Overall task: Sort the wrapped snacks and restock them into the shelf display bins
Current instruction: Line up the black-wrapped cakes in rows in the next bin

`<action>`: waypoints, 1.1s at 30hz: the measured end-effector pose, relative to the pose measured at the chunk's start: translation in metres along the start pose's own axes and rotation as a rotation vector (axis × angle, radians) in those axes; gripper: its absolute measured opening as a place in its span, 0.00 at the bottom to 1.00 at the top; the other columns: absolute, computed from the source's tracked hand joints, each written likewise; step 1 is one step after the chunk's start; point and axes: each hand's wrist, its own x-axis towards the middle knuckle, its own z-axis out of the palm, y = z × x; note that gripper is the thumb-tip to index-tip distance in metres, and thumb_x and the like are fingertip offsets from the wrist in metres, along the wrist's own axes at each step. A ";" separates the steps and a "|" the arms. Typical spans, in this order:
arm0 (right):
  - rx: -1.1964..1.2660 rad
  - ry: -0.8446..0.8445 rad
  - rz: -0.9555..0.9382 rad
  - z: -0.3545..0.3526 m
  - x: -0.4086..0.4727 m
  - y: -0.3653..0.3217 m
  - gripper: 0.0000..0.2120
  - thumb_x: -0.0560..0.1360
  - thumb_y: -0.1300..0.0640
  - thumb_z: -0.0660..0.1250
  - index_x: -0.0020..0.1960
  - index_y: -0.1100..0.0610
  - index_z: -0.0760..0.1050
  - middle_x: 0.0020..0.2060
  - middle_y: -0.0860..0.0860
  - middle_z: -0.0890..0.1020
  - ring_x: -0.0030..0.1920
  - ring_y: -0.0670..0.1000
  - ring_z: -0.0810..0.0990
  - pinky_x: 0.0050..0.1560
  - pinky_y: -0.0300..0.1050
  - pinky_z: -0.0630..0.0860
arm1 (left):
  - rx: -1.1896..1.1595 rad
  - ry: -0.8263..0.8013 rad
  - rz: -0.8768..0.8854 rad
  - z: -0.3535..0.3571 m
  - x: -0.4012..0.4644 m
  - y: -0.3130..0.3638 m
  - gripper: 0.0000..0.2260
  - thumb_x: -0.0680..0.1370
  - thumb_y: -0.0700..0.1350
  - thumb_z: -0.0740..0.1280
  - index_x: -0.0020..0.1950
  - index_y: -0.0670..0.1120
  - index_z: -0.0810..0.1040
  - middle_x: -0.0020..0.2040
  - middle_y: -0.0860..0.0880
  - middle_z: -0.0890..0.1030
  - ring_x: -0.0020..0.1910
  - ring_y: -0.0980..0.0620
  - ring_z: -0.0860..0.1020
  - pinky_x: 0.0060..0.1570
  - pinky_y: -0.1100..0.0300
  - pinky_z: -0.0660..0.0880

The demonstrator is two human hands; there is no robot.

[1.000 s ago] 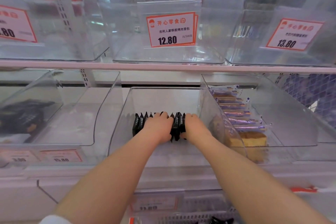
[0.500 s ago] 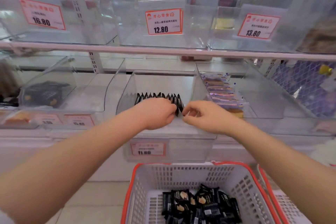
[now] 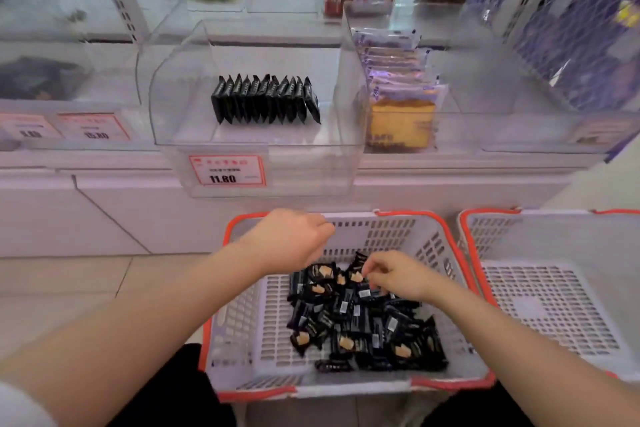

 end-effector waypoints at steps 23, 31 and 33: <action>-0.314 -0.152 0.369 0.132 0.056 0.188 0.30 0.75 0.58 0.65 0.73 0.59 0.55 0.69 0.57 0.65 0.68 0.58 0.65 0.63 0.50 0.68 | -0.597 -0.744 -0.248 0.250 0.054 0.096 0.10 0.80 0.43 0.55 0.57 0.42 0.72 0.56 0.43 0.74 0.53 0.44 0.74 0.50 0.51 0.73; -0.037 0.002 0.321 0.127 0.056 0.191 0.19 0.77 0.50 0.63 0.63 0.59 0.70 0.59 0.56 0.74 0.59 0.56 0.72 0.56 0.49 0.73 | -0.677 -0.762 -0.407 0.292 0.058 0.125 0.16 0.79 0.40 0.57 0.67 0.40 0.66 0.66 0.43 0.66 0.61 0.44 0.71 0.56 0.54 0.71; 0.158 0.123 0.375 0.119 0.053 0.188 0.17 0.77 0.50 0.63 0.59 0.61 0.70 0.52 0.57 0.78 0.51 0.56 0.77 0.48 0.49 0.75 | -0.701 -0.723 -0.451 0.298 0.056 0.130 0.19 0.78 0.44 0.62 0.68 0.42 0.64 0.65 0.44 0.66 0.60 0.45 0.72 0.56 0.53 0.72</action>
